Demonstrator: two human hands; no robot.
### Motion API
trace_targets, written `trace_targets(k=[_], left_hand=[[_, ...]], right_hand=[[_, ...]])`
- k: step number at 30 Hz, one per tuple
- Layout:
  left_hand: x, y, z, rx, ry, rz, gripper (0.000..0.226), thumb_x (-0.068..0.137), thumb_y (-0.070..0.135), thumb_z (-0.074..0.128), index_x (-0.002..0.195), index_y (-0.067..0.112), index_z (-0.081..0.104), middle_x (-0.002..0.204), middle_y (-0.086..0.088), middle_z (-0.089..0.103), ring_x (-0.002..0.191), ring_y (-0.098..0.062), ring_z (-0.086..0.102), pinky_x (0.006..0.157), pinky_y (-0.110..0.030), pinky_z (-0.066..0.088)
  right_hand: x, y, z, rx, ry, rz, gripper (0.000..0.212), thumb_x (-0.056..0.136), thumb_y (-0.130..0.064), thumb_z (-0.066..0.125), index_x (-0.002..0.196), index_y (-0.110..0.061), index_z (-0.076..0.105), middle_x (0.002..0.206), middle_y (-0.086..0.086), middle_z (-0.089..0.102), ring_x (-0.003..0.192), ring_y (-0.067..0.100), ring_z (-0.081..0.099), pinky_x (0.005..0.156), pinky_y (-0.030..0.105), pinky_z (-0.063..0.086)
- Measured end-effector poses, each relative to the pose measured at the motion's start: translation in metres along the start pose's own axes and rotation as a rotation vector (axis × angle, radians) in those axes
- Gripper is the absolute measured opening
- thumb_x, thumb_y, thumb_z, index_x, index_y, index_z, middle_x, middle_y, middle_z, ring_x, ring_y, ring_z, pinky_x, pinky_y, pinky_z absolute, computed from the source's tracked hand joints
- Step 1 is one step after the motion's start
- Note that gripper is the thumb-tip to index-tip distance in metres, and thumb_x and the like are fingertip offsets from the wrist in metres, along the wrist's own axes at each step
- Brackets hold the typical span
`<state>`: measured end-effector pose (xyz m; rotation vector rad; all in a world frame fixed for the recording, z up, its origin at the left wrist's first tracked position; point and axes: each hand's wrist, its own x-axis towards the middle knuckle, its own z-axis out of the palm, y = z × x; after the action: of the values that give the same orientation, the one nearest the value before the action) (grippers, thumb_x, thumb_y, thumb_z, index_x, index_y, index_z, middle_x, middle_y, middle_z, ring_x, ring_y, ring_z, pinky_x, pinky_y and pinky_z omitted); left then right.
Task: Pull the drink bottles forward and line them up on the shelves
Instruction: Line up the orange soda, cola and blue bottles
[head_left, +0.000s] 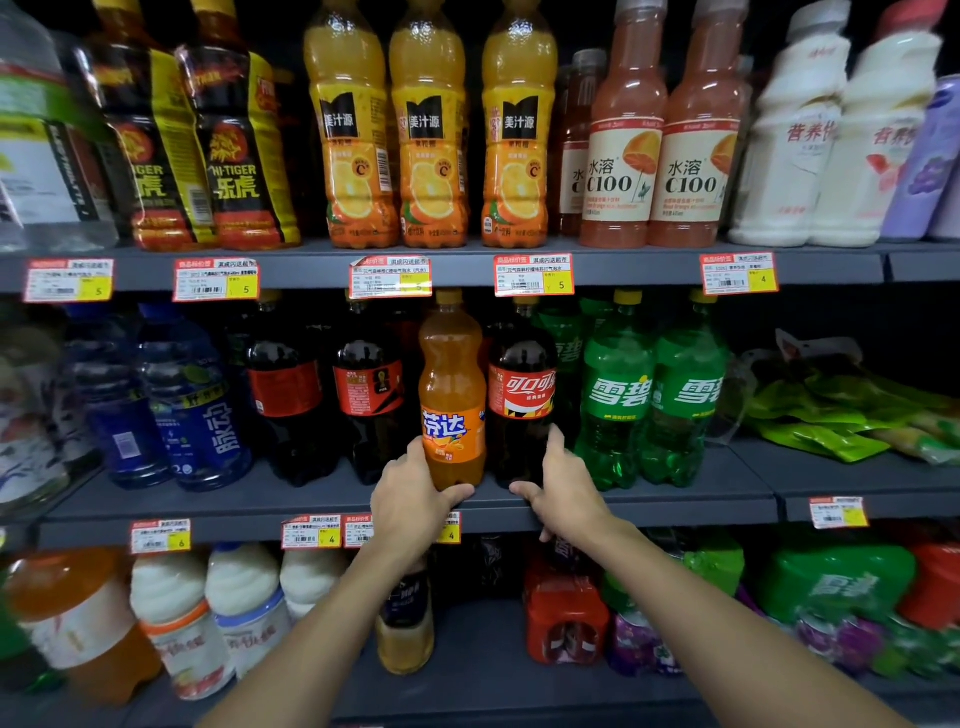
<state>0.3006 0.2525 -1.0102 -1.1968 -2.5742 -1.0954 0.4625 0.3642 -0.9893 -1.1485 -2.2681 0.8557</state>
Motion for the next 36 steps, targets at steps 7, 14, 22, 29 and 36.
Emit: trace_targets(k=[7,14,22,29,36], left_hand=[[0.001,-0.001,0.002,-0.008,0.017,-0.020,0.081,0.071,0.058,0.081,0.133,0.020,0.047,0.099,0.004,0.068,0.094,-0.019,0.065,0.078,-0.034,0.053],[0.002,-0.005,0.000,-0.009,-0.002,0.016,0.074,0.075,0.055,0.080,0.132,0.020,0.048,0.083,0.012,0.060,0.085,-0.015,0.062,0.074,-0.033,0.052],[0.002,-0.007,-0.005,0.019,-0.022,0.061,0.069,0.077,0.053,0.079,0.130,0.021,0.049,0.084,0.013,0.058,0.086,-0.015,0.061,0.070,-0.031,0.047],[0.003,-0.009,-0.004,0.057,-0.022,0.103,0.062,0.079,0.055,0.077,0.123,0.021,0.050,0.093,0.008,0.064,0.090,-0.016,0.064,0.068,-0.028,0.043],[0.005,-0.012,-0.001,0.030,-0.022,0.122,0.060,0.079,0.053,0.077,0.123,0.022,0.050,0.096,0.006,0.066,0.091,-0.018,0.064,0.071,-0.030,0.046]], right_hand=[[-0.001,-0.001,-0.003,0.002,-0.012,-0.005,0.082,0.092,-0.020,0.073,0.153,-0.019,0.018,0.137,0.018,0.047,0.075,0.041,0.067,0.036,0.031,0.050],[-0.001,-0.001,-0.001,0.002,-0.015,0.007,0.080,0.093,-0.019,0.072,0.153,-0.019,0.017,0.137,0.019,0.048,0.062,0.033,0.066,0.037,0.035,0.053],[-0.006,-0.005,-0.005,-0.015,-0.013,0.024,0.083,0.094,-0.021,0.071,0.155,-0.018,0.014,0.130,0.022,0.054,0.049,0.027,0.066,0.039,0.033,0.053],[-0.011,-0.004,-0.007,-0.060,0.005,0.025,0.083,0.095,-0.025,0.070,0.156,-0.019,0.015,0.123,0.021,0.056,0.054,0.028,0.066,0.037,0.031,0.050],[-0.012,-0.003,-0.006,-0.102,0.007,0.038,0.084,0.096,-0.029,0.069,0.157,-0.021,0.013,0.124,0.021,0.053,0.058,0.031,0.068,0.041,0.035,0.056]])
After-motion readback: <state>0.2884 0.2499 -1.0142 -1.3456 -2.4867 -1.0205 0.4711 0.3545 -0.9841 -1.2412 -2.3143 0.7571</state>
